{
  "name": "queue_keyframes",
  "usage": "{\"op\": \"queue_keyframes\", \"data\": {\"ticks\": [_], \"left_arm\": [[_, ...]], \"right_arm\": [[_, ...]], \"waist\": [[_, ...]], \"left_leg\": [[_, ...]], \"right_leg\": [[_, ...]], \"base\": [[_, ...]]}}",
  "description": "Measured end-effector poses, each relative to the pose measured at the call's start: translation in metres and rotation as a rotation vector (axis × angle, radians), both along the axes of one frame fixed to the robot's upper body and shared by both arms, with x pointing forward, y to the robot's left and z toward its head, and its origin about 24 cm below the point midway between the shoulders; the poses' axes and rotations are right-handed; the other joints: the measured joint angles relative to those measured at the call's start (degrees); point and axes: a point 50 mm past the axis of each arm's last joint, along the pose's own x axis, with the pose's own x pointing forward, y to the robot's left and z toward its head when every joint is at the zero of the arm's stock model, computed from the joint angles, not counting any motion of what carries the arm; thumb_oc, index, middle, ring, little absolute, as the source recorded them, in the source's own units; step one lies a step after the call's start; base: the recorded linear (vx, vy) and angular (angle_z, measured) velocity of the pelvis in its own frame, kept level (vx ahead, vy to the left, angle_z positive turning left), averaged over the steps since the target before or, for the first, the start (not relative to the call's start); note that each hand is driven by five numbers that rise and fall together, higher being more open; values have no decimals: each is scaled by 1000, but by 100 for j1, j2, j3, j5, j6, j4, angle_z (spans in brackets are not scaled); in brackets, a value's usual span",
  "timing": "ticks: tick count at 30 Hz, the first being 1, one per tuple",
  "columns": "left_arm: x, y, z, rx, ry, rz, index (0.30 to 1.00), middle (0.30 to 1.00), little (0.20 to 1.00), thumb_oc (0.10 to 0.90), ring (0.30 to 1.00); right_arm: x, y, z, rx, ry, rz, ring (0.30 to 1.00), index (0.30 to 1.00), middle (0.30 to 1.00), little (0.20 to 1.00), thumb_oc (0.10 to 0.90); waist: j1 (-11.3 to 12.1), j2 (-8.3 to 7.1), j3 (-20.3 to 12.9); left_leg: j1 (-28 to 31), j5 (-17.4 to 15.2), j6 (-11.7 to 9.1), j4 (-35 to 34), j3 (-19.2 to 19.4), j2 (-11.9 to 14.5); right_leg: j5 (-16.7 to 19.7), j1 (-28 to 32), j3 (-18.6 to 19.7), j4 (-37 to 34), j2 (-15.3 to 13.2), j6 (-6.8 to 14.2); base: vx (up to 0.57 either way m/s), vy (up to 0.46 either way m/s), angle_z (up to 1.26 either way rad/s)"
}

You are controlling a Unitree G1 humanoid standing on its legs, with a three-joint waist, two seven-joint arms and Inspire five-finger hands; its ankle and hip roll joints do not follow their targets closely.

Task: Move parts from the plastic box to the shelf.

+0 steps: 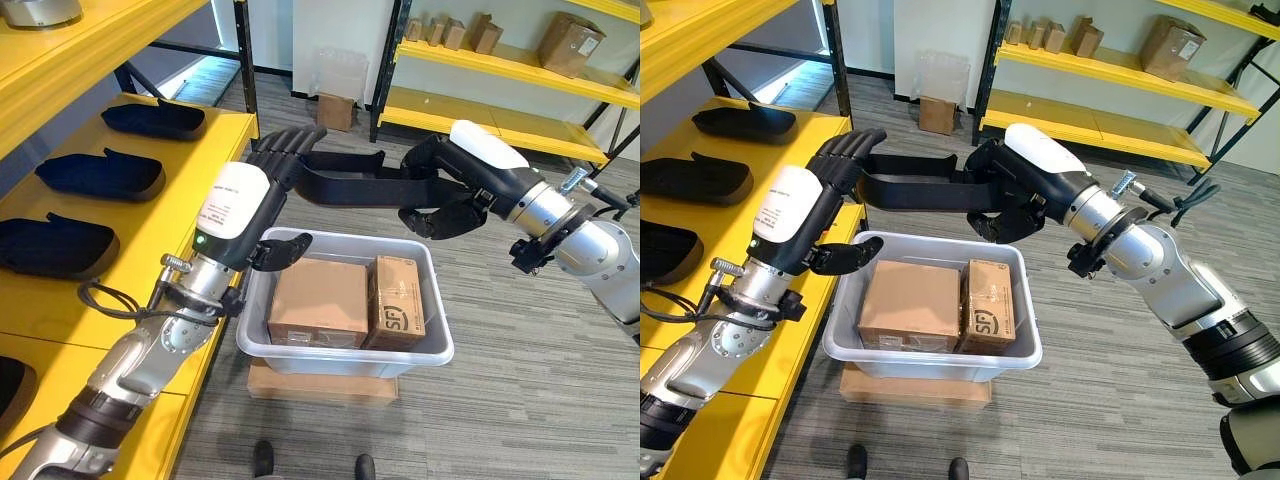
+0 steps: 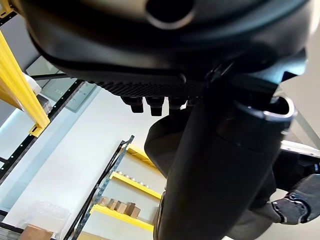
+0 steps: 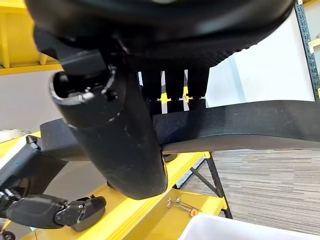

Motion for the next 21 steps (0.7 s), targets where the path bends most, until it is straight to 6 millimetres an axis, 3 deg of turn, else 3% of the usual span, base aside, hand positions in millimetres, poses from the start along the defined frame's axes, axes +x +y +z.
{"op": "queue_keyframes", "data": {"ticks": [12,21], "left_arm": [[2,0,-2,-5,0,11,1000,1000,1000,900,1000],[6,-13,5,19,-29,-39,1000,1000,1000,900,1000]], "right_arm": [[2,5,-7,-2,20,9,300,300,300,300,400],[2,11,-2,3,5,30,300,300,300,300,400]], "waist": [[-19,1,-1],[-24,2,-1]], "left_leg": [[47,-7,9,-21,123,6],[73,3,3,-61,133,7]], "right_leg": [[1,-35,116,1,-7,1],[1,-35,126,0,-6,1]], "base": [[5,4,-4],[0,0,0]]}}
